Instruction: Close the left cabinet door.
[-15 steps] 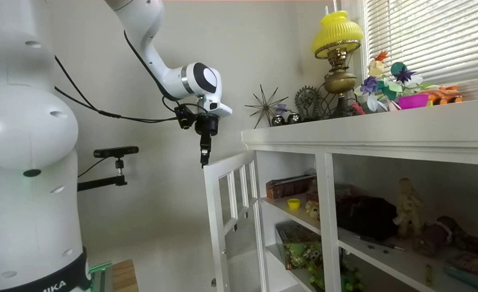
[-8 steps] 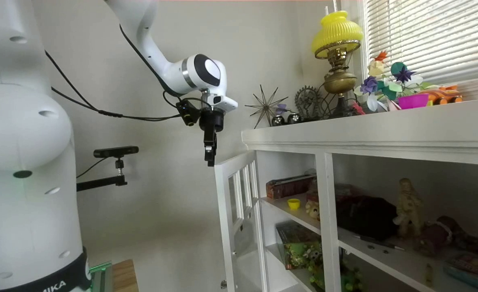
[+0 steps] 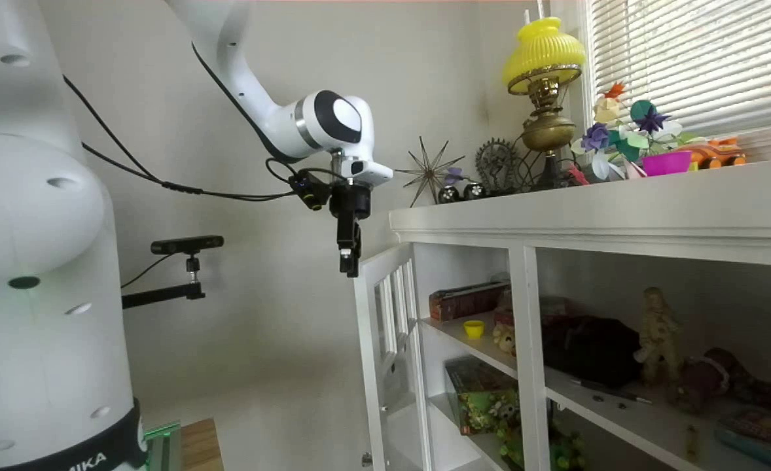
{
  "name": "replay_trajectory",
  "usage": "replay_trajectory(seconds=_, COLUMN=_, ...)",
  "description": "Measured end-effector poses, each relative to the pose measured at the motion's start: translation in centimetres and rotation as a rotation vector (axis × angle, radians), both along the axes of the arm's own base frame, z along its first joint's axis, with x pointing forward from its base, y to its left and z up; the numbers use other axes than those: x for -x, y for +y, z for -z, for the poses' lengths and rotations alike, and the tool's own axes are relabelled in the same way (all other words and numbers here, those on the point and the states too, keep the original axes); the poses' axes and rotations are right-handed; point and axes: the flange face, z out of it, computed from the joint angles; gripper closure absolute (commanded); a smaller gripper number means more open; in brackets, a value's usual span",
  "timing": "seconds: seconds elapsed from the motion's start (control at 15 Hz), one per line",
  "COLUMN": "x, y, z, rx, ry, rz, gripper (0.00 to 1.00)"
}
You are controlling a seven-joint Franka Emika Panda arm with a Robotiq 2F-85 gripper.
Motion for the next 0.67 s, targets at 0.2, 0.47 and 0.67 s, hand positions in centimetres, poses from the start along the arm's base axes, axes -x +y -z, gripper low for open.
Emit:
replay_trajectory(seconds=0.2, x=0.3, y=0.1, z=-0.1, rx=-0.01, ry=-0.007, rz=-0.015, gripper=0.0)
replay_trajectory(seconds=0.47, x=2.1, y=1.9, z=-1.3, rx=-0.057, ry=0.004, rz=-0.081, gripper=0.0)
replay_trajectory(seconds=0.67, x=4.5, y=4.9, z=-3.8, rx=-0.115, ry=0.001, rz=-0.161, gripper=0.0)
